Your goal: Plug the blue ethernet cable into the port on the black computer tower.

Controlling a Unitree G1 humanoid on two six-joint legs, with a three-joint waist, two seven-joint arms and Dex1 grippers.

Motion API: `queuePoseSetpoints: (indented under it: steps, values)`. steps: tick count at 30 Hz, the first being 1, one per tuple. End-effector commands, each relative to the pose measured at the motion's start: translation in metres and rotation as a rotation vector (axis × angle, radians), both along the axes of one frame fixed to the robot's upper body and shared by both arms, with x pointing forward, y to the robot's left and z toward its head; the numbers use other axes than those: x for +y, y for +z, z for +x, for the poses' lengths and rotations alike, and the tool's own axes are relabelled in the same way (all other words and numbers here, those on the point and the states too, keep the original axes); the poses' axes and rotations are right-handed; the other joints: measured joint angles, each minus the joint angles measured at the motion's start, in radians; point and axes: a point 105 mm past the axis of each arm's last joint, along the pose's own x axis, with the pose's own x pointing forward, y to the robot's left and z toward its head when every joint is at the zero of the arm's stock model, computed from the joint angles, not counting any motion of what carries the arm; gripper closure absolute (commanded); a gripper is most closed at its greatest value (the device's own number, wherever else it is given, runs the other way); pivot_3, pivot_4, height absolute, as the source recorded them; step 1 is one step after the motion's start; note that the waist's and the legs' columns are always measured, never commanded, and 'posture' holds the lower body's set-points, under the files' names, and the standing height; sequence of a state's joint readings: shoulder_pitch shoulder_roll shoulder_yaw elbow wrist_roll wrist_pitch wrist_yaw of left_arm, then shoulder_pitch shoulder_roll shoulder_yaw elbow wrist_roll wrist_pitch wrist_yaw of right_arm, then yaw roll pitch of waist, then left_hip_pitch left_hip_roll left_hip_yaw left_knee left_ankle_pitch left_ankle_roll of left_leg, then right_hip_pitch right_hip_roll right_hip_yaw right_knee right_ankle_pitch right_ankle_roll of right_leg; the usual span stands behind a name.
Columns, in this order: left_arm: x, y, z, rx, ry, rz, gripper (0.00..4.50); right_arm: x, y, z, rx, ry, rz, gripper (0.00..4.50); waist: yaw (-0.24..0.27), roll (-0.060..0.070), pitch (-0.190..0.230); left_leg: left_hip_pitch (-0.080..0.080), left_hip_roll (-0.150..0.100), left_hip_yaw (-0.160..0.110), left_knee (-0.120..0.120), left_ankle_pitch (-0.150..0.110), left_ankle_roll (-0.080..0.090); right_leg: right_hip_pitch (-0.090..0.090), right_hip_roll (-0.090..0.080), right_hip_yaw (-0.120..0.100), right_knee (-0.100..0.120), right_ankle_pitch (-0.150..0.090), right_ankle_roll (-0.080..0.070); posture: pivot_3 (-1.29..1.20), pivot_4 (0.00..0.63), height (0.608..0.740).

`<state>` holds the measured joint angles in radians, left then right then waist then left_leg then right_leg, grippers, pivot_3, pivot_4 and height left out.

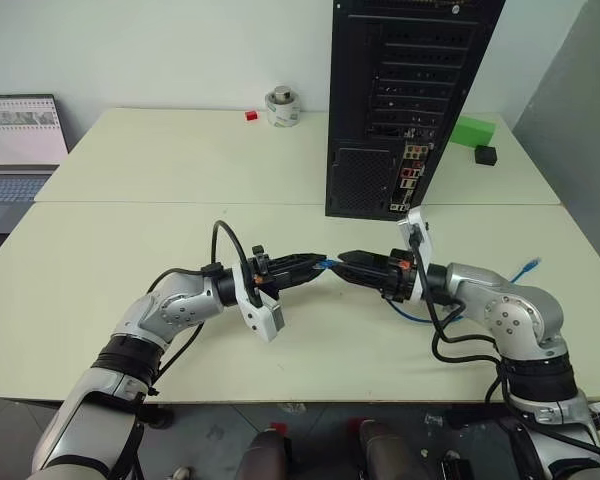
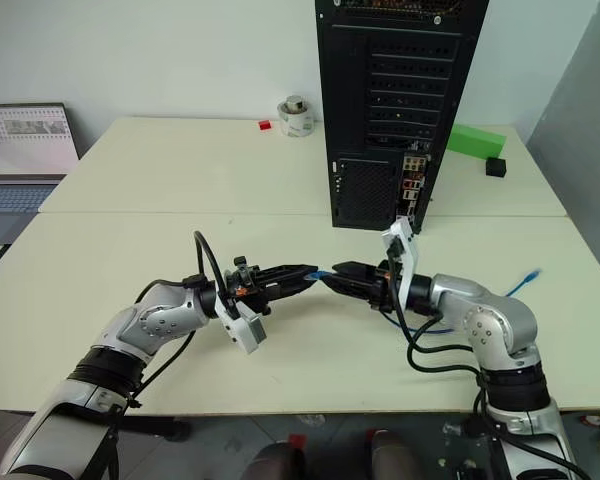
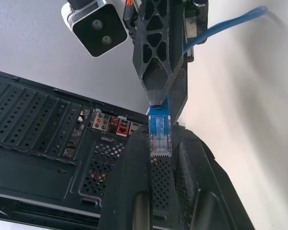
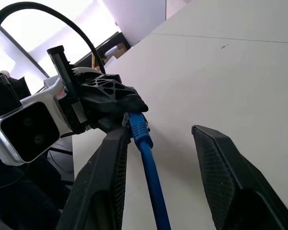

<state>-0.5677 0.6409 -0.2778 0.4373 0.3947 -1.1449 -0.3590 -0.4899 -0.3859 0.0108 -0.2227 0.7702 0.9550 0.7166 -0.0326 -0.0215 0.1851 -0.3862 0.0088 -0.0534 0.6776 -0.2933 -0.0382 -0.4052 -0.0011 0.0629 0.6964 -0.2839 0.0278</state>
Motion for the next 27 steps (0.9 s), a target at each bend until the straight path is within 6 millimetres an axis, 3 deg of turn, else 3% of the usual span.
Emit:
queuePoseSetpoints:
  steps: [1, 3, 6, 13, 25, 27]
  values:
    - [0.0035, 0.0143, 0.0017, -0.051, 0.007, -0.029, 4.23, 0.0019, 0.0120, -0.0054, -0.038, 0.031, 0.028, 2.31, 0.000, 0.000, 0.000, 0.000, 0.000, 0.000, 0.000, 0.000, 0.000, 0.000, 0.000, 0.000, 0.000, 0.000, 0.000, 0.00, 0.150, 0.740]
    - [0.0029, 0.0140, 0.0013, -0.052, 0.005, -0.028, 4.23, 0.0017, 0.0125, -0.0051, -0.039, 0.030, 0.031, 2.31, 0.000, 0.000, 0.000, 0.000, 0.000, 0.000, 0.000, 0.000, 0.000, 0.000, 0.000, 0.000, 0.000, 0.000, 0.000, 0.00, 0.150, 0.740]
    - [0.0024, 0.0136, 0.0010, -0.052, 0.003, -0.031, 4.23, 0.0022, 0.0131, -0.0042, -0.039, 0.028, 0.034, 2.83, 0.000, 0.000, 0.000, 0.000, 0.000, 0.000, 0.000, 0.000, 0.000, 0.000, 0.000, 0.000, 0.000, 0.000, 0.000, 0.00, 0.150, 0.740]
    - [0.0018, 0.0133, 0.0015, -0.055, 0.010, -0.036, 4.23, 0.0022, 0.0134, -0.0044, -0.036, 0.032, 0.034, 4.43, 0.000, 0.000, 0.000, 0.000, 0.000, 0.000, 0.000, 0.000, 0.000, 0.000, 0.000, 0.000, 0.000, 0.000, 0.000, 0.00, 0.150, 0.740]
    - [-0.0006, 0.0099, -0.0024, -0.048, -0.012, -0.043, 4.23, -0.0002, 0.0140, -0.0013, -0.008, 0.046, 0.035, 4.50, 0.000, 0.000, 0.000, 0.000, 0.000, 0.000, 0.000, 0.000, 0.000, 0.000, 0.000, 0.000, 0.000, 0.000, 0.000, 0.00, 0.150, 0.740]
    - [0.0005, 0.0119, -0.0001, -0.033, -0.001, -0.061, 3.53, -0.0013, 0.0149, -0.0003, -0.009, 0.046, 0.034, 4.50, 0.000, 0.000, 0.000, 0.000, 0.000, 0.000, 0.000, 0.000, 0.000, 0.000, 0.000, 0.000, 0.000, 0.000, 0.000, 0.00, 0.150, 0.740]
